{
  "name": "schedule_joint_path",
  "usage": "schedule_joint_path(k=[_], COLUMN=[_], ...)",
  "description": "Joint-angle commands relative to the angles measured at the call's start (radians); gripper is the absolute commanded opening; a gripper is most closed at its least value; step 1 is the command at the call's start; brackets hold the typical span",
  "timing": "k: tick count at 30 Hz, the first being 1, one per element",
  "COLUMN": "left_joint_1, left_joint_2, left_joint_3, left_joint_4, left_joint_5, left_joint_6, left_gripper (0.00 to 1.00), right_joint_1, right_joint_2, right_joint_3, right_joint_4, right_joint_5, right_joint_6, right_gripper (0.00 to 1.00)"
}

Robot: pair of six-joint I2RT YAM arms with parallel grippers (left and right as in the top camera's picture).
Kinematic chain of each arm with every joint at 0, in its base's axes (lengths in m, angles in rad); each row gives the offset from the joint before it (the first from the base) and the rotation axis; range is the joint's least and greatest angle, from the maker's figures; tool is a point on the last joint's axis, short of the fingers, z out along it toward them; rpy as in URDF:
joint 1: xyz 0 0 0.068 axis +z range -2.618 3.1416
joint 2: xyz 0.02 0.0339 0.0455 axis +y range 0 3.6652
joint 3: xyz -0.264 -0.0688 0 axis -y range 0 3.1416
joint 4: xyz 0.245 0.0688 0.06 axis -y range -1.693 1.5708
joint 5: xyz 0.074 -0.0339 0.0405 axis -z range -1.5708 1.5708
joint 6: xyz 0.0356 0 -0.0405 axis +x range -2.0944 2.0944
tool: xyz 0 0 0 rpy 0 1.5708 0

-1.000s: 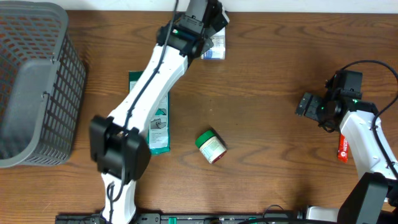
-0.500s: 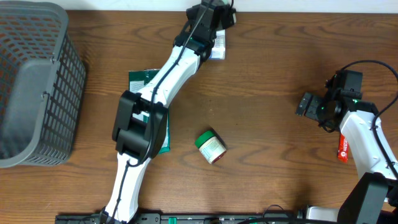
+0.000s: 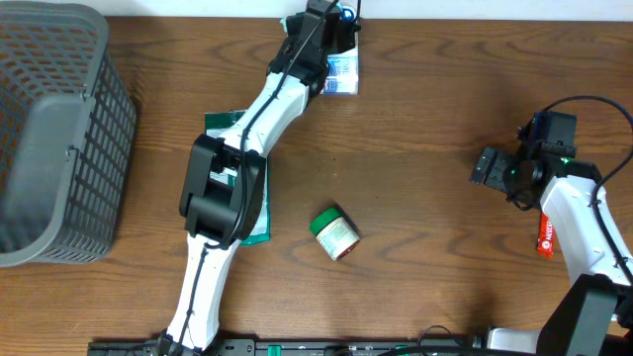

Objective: Scan the item barcode
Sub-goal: 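Hold the wipe pack against the scanner window with the left gripper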

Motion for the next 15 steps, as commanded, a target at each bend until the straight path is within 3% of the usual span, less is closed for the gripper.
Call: schedule_joint_path(k=[1,15], left_joint_1=[-0.003,-0.005], left_joint_2=[0.023,0.023], left_joint_3=[0.005,-0.003], left_joint_4=[0.009,-0.021], left_joint_5=[0.049,0.098], left_joint_6=[0.013,-0.01], left_gripper=[0.07,0.07], right_joint_1=[-0.002,-0.002], right_joint_2=[-0.011,-0.011], right_joint_3=[-0.006,-0.006], right_joint_4=[0.0,0.0], right_joint_5=[0.013,0.013], right_joint_6=[-0.013,-0.013], right_gripper=[0.99,0.99])
